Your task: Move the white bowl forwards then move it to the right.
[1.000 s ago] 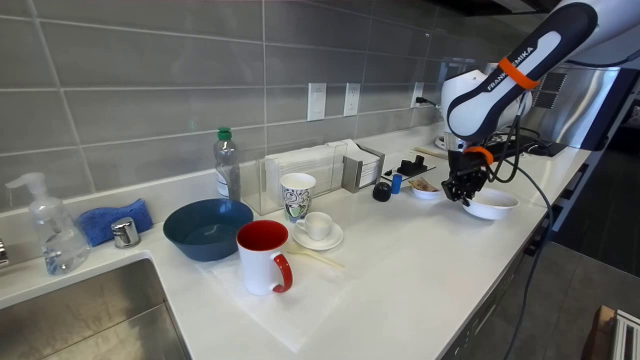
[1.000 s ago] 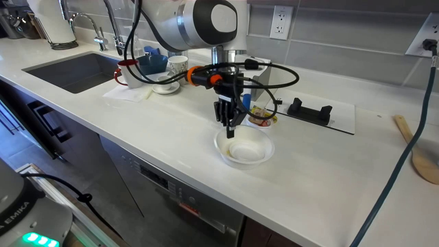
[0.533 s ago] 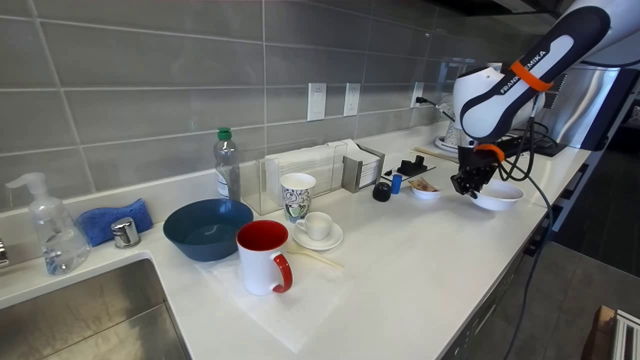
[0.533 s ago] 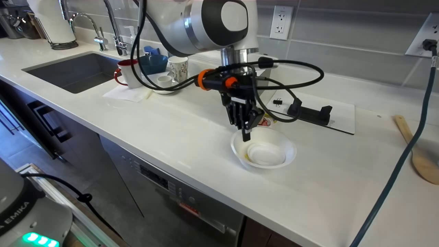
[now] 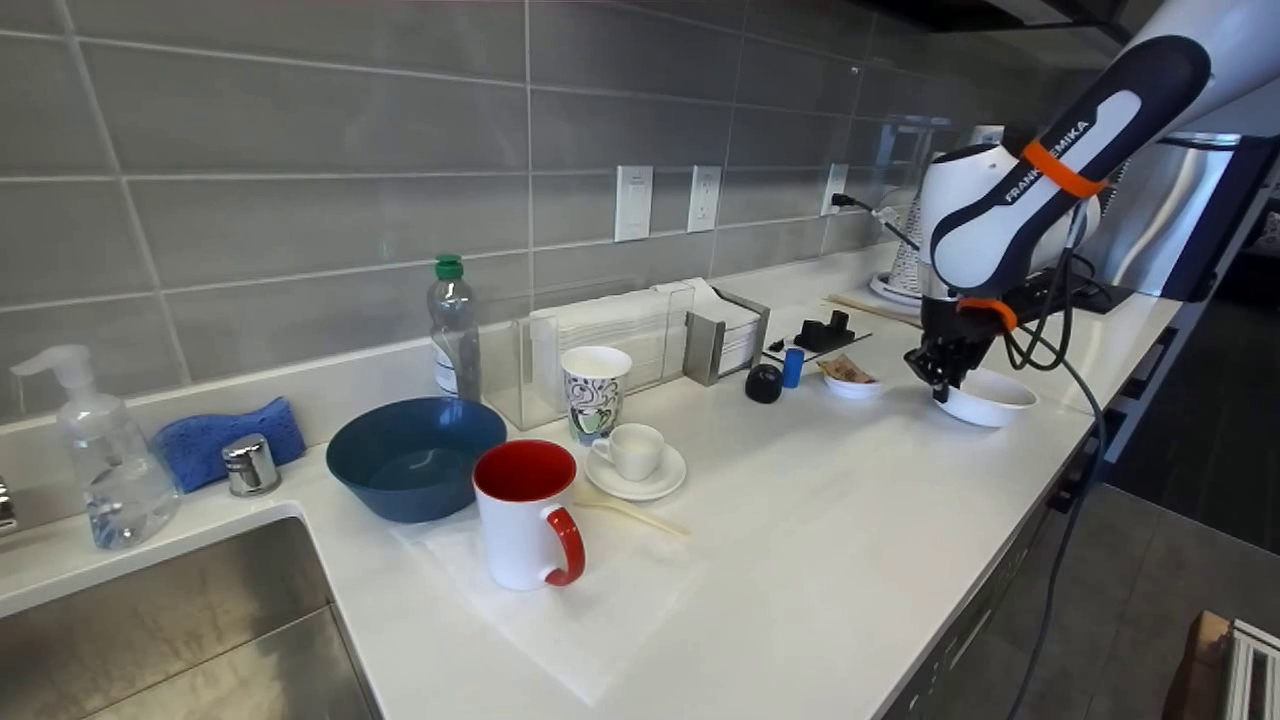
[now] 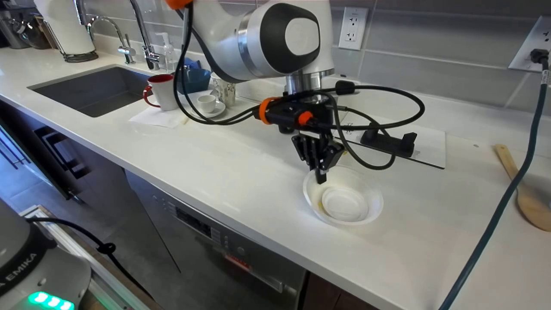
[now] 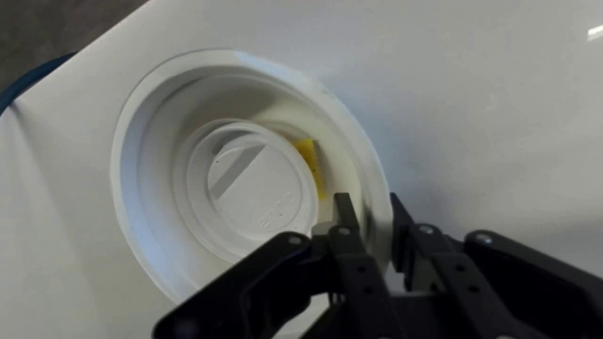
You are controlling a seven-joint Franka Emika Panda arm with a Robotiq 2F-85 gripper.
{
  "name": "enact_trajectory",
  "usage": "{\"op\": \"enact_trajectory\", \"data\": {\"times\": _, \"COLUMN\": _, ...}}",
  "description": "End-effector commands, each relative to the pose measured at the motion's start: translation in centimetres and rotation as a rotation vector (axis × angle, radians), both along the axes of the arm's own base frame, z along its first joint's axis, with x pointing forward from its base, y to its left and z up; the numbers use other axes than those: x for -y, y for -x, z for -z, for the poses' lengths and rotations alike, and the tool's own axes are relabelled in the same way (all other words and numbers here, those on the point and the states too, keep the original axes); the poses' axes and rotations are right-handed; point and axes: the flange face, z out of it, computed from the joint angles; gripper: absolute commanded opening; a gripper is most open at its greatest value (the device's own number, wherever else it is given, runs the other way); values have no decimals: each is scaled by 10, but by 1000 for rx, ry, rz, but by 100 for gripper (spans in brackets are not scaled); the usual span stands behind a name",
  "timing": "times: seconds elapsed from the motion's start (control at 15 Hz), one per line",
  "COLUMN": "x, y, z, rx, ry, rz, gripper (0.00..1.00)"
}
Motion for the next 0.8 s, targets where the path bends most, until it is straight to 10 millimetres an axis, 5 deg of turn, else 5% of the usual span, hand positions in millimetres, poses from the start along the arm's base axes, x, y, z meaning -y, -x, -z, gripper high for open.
{"op": "enact_trajectory", "data": {"times": 0.0, "x": -4, "y": 3, "z": -1, "rx": 1, "ry": -24, "rz": -28, "gripper": 51}}
{"op": "enact_trajectory", "data": {"times": 0.4, "x": -28, "y": 13, "z": -29, "rx": -41, "ry": -37, "rz": -61, "gripper": 94}}
{"op": "enact_trajectory", "data": {"times": 0.73, "x": -75, "y": 18, "z": -77, "rx": 3, "ry": -104, "rz": -128, "gripper": 100}}
